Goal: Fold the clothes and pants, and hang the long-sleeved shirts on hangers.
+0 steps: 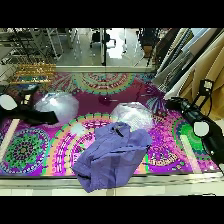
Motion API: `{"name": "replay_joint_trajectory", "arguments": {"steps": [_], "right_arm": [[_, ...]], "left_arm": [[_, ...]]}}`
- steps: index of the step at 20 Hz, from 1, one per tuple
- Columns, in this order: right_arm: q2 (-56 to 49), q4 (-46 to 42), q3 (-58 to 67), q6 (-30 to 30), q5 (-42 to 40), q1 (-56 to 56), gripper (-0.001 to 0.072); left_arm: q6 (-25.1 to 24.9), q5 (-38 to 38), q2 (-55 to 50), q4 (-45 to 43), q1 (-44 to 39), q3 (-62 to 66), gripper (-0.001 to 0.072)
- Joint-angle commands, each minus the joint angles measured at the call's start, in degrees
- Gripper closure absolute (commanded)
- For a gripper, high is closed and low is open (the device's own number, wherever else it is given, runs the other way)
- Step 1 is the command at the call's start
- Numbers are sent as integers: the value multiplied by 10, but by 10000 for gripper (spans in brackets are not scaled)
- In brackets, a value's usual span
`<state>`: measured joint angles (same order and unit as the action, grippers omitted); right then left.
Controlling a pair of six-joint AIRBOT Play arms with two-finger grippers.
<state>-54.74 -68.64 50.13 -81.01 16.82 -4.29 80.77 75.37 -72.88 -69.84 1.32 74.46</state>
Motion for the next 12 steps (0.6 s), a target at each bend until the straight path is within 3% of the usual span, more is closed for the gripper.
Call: {"name": "replay_joint_trajectory", "arguments": {"steps": [1, 5, 7, 9, 10, 11, 12], "right_arm": [[43, 26, 2, -7, 22, 0, 683], [123, -14, 15, -3, 74, -1, 683], [157, -80, 15, 6, 98, -1, 697], [166, -118, 15, 0, 177, -9, 693], [160, -108, 13, 0, 256, -17, 510], [149, -84, 8, 0, 345, -26, 223], [134, -51, -5, 10, 434, -33, 176]], "left_arm": [[-108, 43, -16, 132, -58, -22, 107], [-92, 35, -9, 18, -217, -89, 107], [-93, 29, 10, 50, -257, -140, 105], [-111, 25, 31, 88, -272, -194, 72], [-137, 19, 39, 110, -273, -221, 70], [-162, 16, 43, 136, -273, -242, 56], [-191, 14, 43, 166, -273, -259, 55]]}}
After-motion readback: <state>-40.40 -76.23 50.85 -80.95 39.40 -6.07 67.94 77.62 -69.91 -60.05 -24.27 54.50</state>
